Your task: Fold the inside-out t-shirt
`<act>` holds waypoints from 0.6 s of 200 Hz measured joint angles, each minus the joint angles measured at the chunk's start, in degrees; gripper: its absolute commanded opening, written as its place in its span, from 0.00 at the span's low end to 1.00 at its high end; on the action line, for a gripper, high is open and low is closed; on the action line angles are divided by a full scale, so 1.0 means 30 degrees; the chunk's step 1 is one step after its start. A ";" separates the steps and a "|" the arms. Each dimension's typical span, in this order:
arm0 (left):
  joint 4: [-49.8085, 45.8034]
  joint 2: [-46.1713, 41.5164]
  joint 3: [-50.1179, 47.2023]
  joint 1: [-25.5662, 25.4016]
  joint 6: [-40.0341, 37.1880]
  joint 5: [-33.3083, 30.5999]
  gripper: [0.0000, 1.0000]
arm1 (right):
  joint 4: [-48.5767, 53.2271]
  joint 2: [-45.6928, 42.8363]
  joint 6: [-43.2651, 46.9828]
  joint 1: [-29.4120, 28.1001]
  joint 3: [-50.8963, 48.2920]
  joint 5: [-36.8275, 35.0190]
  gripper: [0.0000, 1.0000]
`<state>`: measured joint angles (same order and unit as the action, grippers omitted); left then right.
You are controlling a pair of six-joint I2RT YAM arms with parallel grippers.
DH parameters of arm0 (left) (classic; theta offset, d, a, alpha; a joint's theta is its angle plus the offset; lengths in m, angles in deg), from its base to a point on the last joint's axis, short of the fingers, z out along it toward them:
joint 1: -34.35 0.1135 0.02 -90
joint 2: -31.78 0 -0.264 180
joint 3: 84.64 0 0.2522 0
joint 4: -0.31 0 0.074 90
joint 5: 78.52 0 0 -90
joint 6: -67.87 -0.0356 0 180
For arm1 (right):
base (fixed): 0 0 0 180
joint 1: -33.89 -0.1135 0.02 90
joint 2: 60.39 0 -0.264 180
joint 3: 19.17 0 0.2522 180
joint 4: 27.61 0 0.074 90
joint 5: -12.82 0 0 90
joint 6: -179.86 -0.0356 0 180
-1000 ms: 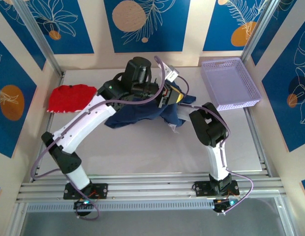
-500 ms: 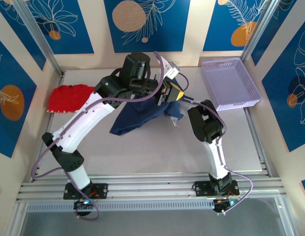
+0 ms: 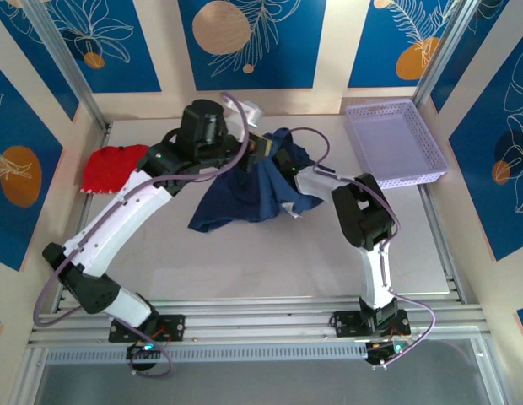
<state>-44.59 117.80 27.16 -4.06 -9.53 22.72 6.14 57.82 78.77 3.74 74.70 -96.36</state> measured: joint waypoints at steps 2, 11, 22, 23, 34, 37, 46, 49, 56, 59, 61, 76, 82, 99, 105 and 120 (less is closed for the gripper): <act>0.0080 -0.0051 -0.0226 0.0226 0.0095 -0.0138 0.00 | 0.0015 -0.0211 0.0000 0.0036 -0.0226 0.0087 0.00; 0.0393 -0.0204 -0.1129 0.1129 0.0386 -0.0590 0.00 | 0.0066 -0.0991 0.0058 0.0182 -0.1086 0.0583 0.00; 0.0685 -0.0255 -0.2186 0.2127 0.0714 -0.1151 0.00 | 0.0058 -0.1938 0.0073 0.0342 -0.1887 0.1311 0.00; 0.0707 -0.0255 -0.2251 0.2193 0.0736 -0.1188 0.00 | 0.0058 -0.2004 0.0073 0.0350 -0.1931 0.1362 0.00; 0.0882 -0.0255 -0.3162 0.3009 0.1042 -0.1588 0.00 | -0.0117 -0.2994 0.0066 0.0495 -0.2543 0.2193 0.00; 0.0933 -0.0248 -0.3381 0.3191 0.1166 -0.1676 0.00 | -0.0182 -0.3271 0.0066 0.0539 -0.2681 0.2448 0.00; 0.1107 -0.0248 -0.4029 0.3738 0.1399 -0.1814 0.00 | -0.0525 -0.4095 0.0044 0.0699 -0.3089 0.3249 0.00; 0.1122 -0.0248 -0.4189 0.3883 0.1464 -0.1872 0.00 | -0.0670 -0.4422 0.0007 0.0750 -0.3213 0.3577 0.00; 0.1260 -0.0240 -0.4575 0.4269 0.1676 -0.1945 0.00 | -0.0976 -0.5020 -0.0087 0.0874 -0.3439 0.4218 0.00; 0.1355 -0.0240 -0.4721 0.4422 0.1734 -0.1945 0.00 | -0.1115 -0.5231 -0.0138 0.0933 -0.3526 0.4488 0.00; 0.1413 -0.0240 -0.4830 0.4517 0.1800 -0.1960 0.00 | -0.1195 -0.5340 -0.0153 0.0954 -0.3548 0.4612 0.00; 0.1872 -0.0175 -0.5442 0.4954 0.1989 -0.1851 0.00 | -0.2011 -0.6390 -0.0503 0.1202 -0.3869 0.6047 0.00; 0.2055 -0.0102 -0.5559 0.5042 0.2025 -0.1668 0.00 | -0.2288 -0.6645 -0.0685 0.1253 -0.3891 0.6550 0.00; 0.3002 0.0423 -0.5778 0.5056 0.2288 -0.0372 0.00 | -0.3388 -0.7023 -0.1231 0.1282 -0.3847 0.8080 0.00; 0.3351 0.0729 -0.5778 0.4932 0.2310 0.0175 0.00 | -0.3694 -0.7023 -0.1450 0.1290 -0.3730 0.8590 0.00; 0.4058 0.1486 -0.5792 0.4532 0.2353 0.1217 0.00 | -0.4401 -0.6958 -0.1967 0.1195 -0.3395 0.9704 0.00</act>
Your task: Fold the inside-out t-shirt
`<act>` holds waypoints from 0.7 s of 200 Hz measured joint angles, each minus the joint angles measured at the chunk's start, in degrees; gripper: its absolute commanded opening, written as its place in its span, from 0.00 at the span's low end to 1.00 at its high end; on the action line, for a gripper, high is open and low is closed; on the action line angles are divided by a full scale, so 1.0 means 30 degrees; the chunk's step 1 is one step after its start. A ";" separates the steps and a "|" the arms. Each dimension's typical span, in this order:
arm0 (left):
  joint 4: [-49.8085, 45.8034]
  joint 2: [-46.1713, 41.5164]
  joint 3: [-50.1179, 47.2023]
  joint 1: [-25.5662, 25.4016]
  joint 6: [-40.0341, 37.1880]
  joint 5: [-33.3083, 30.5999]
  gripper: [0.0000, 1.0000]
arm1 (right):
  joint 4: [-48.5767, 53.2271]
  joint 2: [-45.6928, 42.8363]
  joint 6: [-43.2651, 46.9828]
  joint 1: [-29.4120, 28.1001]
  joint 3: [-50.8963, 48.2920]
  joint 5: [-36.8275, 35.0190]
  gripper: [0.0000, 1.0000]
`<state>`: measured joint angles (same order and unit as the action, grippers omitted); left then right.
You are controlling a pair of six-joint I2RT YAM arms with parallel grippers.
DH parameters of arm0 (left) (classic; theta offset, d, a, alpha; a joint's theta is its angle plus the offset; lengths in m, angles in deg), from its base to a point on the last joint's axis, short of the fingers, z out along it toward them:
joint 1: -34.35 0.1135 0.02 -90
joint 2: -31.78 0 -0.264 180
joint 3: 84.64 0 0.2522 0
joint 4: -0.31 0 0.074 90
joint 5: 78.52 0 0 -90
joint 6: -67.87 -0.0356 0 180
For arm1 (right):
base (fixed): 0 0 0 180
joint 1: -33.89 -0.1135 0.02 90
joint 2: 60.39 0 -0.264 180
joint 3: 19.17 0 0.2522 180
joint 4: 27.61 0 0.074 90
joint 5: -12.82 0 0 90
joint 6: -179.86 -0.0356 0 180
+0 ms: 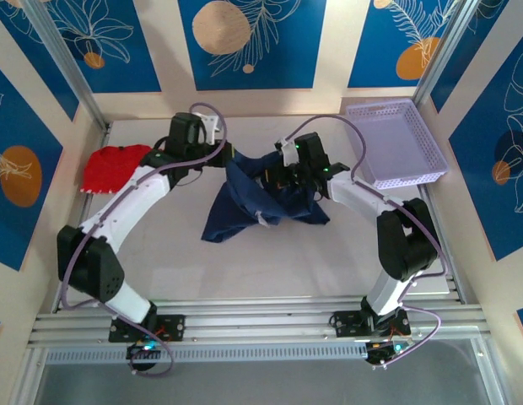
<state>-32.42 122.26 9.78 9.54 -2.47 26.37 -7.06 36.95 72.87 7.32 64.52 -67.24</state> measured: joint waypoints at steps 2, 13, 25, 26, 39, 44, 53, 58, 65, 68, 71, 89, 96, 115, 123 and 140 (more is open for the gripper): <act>0.0044 0.0066 0.0000 -0.0044 0.0000 0.0080 0.00 | -0.0029 0.0007 -0.0036 -0.0007 0.0044 0.0102 0.00; 0.0306 0.0525 -0.0080 -0.0262 0.0124 0.0525 0.00 | -0.0452 0.0007 -0.0452 -0.0029 0.0423 0.0962 0.00; 0.0415 0.0772 -0.0342 -0.0328 0.0299 0.0532 0.00 | -0.1020 -0.0051 -0.0794 0.0000 0.0816 0.1770 0.00; 0.0415 0.0780 -0.0364 -0.0328 0.0299 0.0525 0.00 | -0.1042 -0.0058 -0.0816 0.0000 0.0823 0.1807 0.00; 0.0546 0.0794 -0.0889 -0.0146 0.0554 0.0248 0.00 | -0.1552 -0.0437 -0.1224 0.0204 0.0911 0.2528 0.00; 0.0627 0.0794 -0.1122 -0.0007 0.0678 0.0095 0.00 | -0.1647 -0.0648 -0.1384 0.0350 0.0911 0.2820 0.00; 0.0896 0.0794 -0.1588 0.0328 0.0940 -0.0168 0.00 | -0.1923 -0.1100 -0.1770 0.0750 0.0903 0.3337 0.00; 0.1078 0.0794 -0.1960 0.0561 0.1056 -0.0408 0.00 | -0.2106 -0.1399 -0.1960 0.1005 0.0903 0.3592 0.00; 0.1282 0.0794 -0.2463 0.0816 0.1275 -0.0685 0.00 | -0.2273 -0.1778 -0.2208 0.1348 0.0911 0.3898 0.00; 0.1377 0.0794 -0.2667 0.0903 0.1341 -0.0787 0.00 | -0.2353 -0.1996 -0.2346 0.1552 0.0911 0.4058 0.00; 0.1479 0.0801 -0.2885 0.0976 0.1362 -0.0882 0.00 | -0.2448 -0.2178 -0.2426 0.1698 0.0911 0.4182 0.00; 0.2310 0.0801 -0.4605 0.1253 0.1719 -0.1297 0.00 | -0.3060 -0.3228 -0.2798 0.2550 0.0911 0.4794 0.00; 0.2725 0.0801 -0.5428 0.1253 0.1865 -0.1428 0.00 | -0.3235 -0.3592 -0.2849 0.2863 0.0911 0.4991 0.00; 0.3789 0.0794 -0.7861 0.1158 0.2317 -0.1566 0.06 | -0.3577 -0.4189 -0.2812 0.3351 0.0852 0.5501 0.00; 0.4087 0.0794 -0.8837 0.1100 0.2463 -0.1574 0.12 | -0.3701 -0.4379 -0.2667 0.3395 0.0605 0.5683 0.00; 0.4707 0.0794 -1.0666 0.0969 0.2710 -0.1413 0.28 | -0.3738 -0.4692 -0.2091 0.3395 -0.0503 0.6069 0.00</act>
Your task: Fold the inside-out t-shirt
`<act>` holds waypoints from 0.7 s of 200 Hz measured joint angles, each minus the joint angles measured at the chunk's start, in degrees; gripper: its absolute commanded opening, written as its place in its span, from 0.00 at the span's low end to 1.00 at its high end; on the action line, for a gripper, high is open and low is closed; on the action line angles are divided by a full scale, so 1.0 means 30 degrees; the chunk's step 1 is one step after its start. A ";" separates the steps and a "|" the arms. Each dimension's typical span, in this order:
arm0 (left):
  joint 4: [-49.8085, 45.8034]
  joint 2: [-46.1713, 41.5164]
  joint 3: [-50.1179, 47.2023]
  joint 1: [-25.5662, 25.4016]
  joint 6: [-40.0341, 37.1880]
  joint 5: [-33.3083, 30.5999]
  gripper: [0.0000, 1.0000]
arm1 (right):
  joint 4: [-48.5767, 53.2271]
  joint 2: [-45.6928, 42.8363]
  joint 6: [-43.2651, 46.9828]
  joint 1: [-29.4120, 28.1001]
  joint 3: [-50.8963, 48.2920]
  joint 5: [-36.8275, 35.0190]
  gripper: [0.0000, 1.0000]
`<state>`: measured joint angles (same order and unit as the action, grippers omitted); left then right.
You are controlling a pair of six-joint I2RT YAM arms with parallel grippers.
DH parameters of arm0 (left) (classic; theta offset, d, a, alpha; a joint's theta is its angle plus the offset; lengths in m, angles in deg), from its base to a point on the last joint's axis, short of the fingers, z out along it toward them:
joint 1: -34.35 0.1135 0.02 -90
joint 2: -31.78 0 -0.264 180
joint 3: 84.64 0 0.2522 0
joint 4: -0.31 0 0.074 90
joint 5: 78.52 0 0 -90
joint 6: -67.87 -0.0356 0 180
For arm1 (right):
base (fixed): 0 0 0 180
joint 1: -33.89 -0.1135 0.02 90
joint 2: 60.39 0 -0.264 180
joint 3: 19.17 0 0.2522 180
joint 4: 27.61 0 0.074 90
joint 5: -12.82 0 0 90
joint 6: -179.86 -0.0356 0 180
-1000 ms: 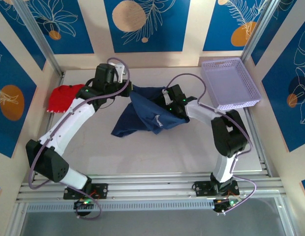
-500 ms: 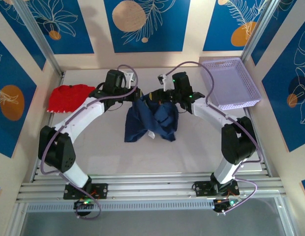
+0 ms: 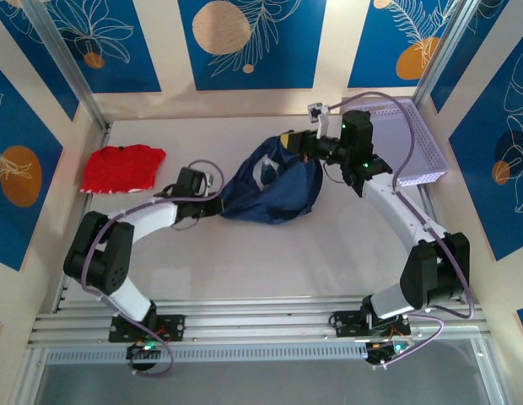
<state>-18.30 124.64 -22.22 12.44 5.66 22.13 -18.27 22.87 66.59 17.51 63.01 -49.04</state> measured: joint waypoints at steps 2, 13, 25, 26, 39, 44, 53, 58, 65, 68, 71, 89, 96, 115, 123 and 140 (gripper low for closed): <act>0.0073 0.0000 -0.0189 -0.0007 0.0160 0.0000 0.30 | 0.0015 -0.0022 0.0095 0.0000 -0.0160 0.0029 0.00; 0.0262 -0.0051 -0.0911 -0.0044 0.0080 0.0146 0.37 | 0.0386 -0.0036 0.0685 0.0000 -0.0903 0.0219 0.00; 0.0408 -0.0233 -0.1341 -0.0044 0.0029 0.0226 0.49 | 0.0976 -0.0029 0.1421 0.0000 -0.1617 0.0291 0.00; 0.0415 -0.0284 -0.1370 -0.0044 0.0000 0.0233 0.50 | 0.1086 -0.0029 0.1566 0.0000 -0.1705 0.0299 0.00; 0.0583 -0.0750 -0.1457 -0.0044 -0.0109 0.0284 0.60 | 0.1705 -0.0029 0.2426 0.0007 -0.2259 0.0444 0.00; 0.0765 -0.0947 -0.1450 -0.0044 -0.0022 0.0321 0.61 | 0.1887 -0.0029 0.2747 0.0007 -0.2419 0.0532 0.00; 0.1071 -0.1217 -0.1297 -0.0044 -0.0248 0.0554 0.62 | 0.2215 -0.0036 0.3330 0.0007 -0.2652 0.0721 0.00; 0.1246 -0.1290 -0.1129 -0.0044 -0.0262 0.0801 0.62 | 0.2310 -0.0036 0.3628 0.0007 -0.2747 0.0801 0.00; 0.1494 -0.1282 -0.0750 -0.0044 -0.0306 0.1319 0.63 | 0.2433 -0.0036 0.3985 0.0007 -0.2856 0.0933 0.00; 0.1596 -0.1239 -0.0590 -0.0044 -0.0321 0.1588 0.63 | 0.2492 -0.0044 0.4160 0.0007 -0.2900 0.0998 0.00; 0.1719 -0.1195 -0.0415 -0.0044 -0.0321 0.1800 0.64 | 0.2506 -0.0044 0.4284 0.0007 -0.2943 0.1049 0.00; 0.2178 -0.0517 0.1122 -0.0146 -0.0546 0.3373 0.69 | 0.2725 -0.0095 0.4969 0.0095 -0.3126 0.1326 0.00; 0.2149 -0.0058 0.2018 -0.0277 -0.0801 0.3861 0.70 | 0.2776 -0.0117 0.5136 0.0124 -0.3155 0.1413 0.00; 0.1596 0.1494 0.4721 -0.0831 -0.1756 0.4554 0.72 | 0.2790 -0.0255 0.5384 0.0189 -0.3249 0.1574 0.00; 0.1282 0.2229 0.5938 -0.1107 -0.2120 0.4823 0.75 | 0.2776 -0.0328 0.5442 0.0219 -0.3286 0.1625 0.00; 0.0670 0.3832 0.8204 -0.1530 -0.2798 0.5129 0.76 | 0.2761 -0.0459 0.5450 0.0219 -0.3395 0.1705 0.00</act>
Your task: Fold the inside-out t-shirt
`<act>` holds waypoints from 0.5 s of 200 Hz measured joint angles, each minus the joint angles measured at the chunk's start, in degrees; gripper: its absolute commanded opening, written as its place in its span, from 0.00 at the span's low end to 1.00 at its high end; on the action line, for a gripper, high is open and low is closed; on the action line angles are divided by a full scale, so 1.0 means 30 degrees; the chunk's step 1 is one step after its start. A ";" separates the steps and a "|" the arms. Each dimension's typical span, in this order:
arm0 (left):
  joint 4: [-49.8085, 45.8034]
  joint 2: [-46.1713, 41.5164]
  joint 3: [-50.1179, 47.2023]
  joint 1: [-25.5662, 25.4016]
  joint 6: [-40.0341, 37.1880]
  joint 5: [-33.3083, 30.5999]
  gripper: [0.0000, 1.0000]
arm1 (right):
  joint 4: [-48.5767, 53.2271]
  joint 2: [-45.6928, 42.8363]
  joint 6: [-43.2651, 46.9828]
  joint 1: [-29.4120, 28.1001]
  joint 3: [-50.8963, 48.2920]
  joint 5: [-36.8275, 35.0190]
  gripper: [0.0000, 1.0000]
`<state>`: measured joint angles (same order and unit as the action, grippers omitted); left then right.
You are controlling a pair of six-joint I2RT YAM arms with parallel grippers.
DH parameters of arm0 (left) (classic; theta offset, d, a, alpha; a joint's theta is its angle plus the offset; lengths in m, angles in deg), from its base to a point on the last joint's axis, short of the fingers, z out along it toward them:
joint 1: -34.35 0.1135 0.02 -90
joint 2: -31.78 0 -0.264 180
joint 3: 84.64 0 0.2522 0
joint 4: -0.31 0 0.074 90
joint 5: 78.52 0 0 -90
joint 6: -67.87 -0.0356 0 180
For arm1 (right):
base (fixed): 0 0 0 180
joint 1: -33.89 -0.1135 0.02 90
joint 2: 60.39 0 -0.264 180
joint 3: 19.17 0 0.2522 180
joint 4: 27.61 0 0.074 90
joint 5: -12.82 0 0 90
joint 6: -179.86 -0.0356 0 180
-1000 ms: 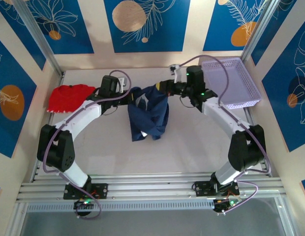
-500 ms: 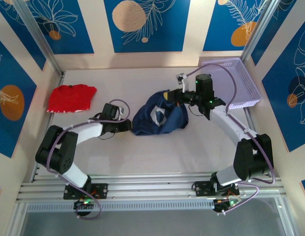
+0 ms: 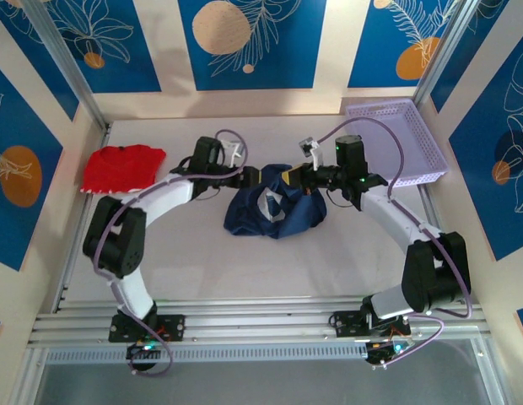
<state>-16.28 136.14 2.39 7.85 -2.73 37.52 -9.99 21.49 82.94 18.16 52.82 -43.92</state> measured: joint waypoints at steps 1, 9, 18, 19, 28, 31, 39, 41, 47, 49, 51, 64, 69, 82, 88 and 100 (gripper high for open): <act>-0.0044 0.0168 0.0175 -0.0029 -0.0080 0.0015 0.76 | 0.0007 -0.0015 0.0000 0.0000 -0.0015 0.0000 0.00; -0.0372 0.0976 0.1100 -0.0175 -0.0299 0.0189 0.75 | -0.0036 -0.0073 -0.0007 0.0000 -0.0073 0.0007 0.00; -0.0685 0.1902 0.2047 -0.0313 -0.0532 0.0393 0.72 | -0.0080 -0.0131 -0.0007 0.0000 -0.0175 0.0015 0.00; -0.0736 0.2040 0.2178 -0.0335 -0.0525 0.0423 0.71 | -0.0087 -0.0138 -0.0007 0.0000 -0.0175 0.0015 0.00; -0.0998 0.2929 0.2929 -0.0459 -0.0612 0.0648 0.64 | -0.0117 -0.0211 -0.0029 0.0000 -0.0226 0.0007 0.00; -0.1151 0.3213 0.3177 -0.0503 -0.0714 0.0743 0.60 | -0.0124 -0.0226 -0.0029 0.0000 -0.0226 0.0000 0.00; -0.1523 0.3912 0.3774 -0.0583 -0.0809 0.0889 0.48 | -0.0197 -0.0255 -0.0117 0.0000 -0.0226 0.0007 0.00; -0.1574 0.4095 0.3927 -0.0619 -0.0678 0.0903 0.44 | -0.0226 -0.0262 -0.0124 0.0000 -0.0226 0.0007 0.00; -0.1894 0.4546 0.4342 -0.0685 -0.0780 0.0984 0.33 | -0.0306 -0.0270 -0.0182 0.0000 -0.0226 0.0000 0.00; -0.1989 0.4714 0.4503 -0.0707 -0.0612 0.0969 0.29 | -0.0342 -0.0277 -0.0204 0.0000 -0.0226 0.0000 0.00; -0.2113 0.4838 0.4648 -0.0729 -0.0743 0.0998 0.26 | -0.0372 -0.0277 -0.0248 0.0000 -0.0226 0.0000 0.00; -0.2637 0.5508 0.5413 -0.0794 -0.0554 0.0845 0.13 | -0.0423 -0.0357 -0.0313 0.0000 -0.0211 0.0007 0.00; -0.2739 0.5617 0.5617 -0.0743 -0.0313 0.0641 0.09 | -0.0393 -0.0430 -0.0306 0.0000 -0.0197 0.0007 0.00; -0.2790 0.5566 0.5734 -0.0605 0.0284 0.0160 0.02 | -0.0153 -0.0816 -0.0306 0.0131 -0.0066 0.0080 0.00; -0.2710 0.5457 0.5697 -0.0444 0.0627 0.0029 0.00 | -0.0036 -0.1115 -0.0313 0.0233 0.0000 0.0153 0.00; -0.1989 0.4845 0.5013 0.0226 0.1421 -0.0291 0.00 | 0.0124 -0.2040 -0.0379 0.0678 0.0175 0.0364 0.00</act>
<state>-22.25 150.67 17.43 8.53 1.53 36.64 -9.62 15.37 81.81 20.19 53.35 -42.83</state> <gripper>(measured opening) 0.040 0.064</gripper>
